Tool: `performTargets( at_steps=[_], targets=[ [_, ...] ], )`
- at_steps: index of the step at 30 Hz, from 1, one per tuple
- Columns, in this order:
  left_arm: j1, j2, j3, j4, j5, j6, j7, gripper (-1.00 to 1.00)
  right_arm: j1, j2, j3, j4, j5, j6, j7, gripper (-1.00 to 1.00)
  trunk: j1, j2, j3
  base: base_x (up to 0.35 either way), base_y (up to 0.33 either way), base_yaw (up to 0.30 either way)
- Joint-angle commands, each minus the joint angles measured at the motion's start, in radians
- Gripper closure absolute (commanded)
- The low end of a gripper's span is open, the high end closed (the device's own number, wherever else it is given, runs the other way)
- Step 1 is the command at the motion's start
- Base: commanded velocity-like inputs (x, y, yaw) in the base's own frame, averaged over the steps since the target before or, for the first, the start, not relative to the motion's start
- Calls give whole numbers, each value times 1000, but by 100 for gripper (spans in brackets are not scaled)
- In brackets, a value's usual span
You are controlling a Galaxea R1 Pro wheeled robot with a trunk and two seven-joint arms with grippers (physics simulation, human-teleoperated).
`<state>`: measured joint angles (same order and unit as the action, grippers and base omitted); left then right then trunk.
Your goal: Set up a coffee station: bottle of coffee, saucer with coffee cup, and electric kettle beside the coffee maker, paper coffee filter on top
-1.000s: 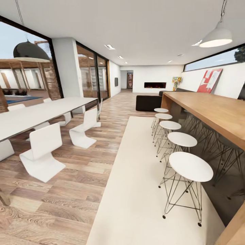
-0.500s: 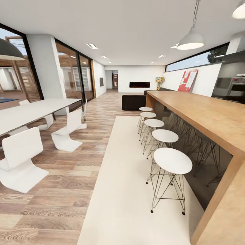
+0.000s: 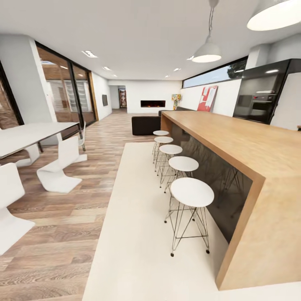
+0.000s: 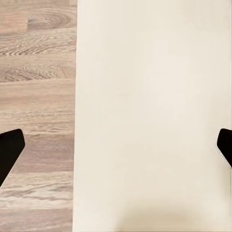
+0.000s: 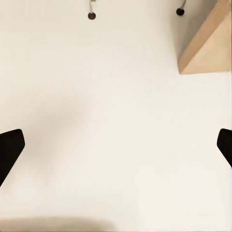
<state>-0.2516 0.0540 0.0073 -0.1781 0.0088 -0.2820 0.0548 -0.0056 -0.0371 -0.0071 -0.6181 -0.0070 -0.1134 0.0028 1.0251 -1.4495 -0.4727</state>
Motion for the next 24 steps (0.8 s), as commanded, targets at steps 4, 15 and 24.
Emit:
performTargets(
  at_steps=[4, 15, 24],
  targets=[
    [-1, 1, 0, 0, -2, -3, 2, -100, -1, 0, -1, 0, -1, -3, -1, -100, 0, -1, -2, 0, 0, -292],
    [-1, 0, -10, -11, -5, -6, 3, -100, -1, 0, -15, 5, -1, -3, -6, -100, 0, -1, -6, 0, 0, -292],
    [-1, 0, -12, -11, -4, -6, 2, -100, -1, 0, -77, 7, 1, -3, -1, -100, -15, 27, 3, 0, 0, -292]
  ],
)
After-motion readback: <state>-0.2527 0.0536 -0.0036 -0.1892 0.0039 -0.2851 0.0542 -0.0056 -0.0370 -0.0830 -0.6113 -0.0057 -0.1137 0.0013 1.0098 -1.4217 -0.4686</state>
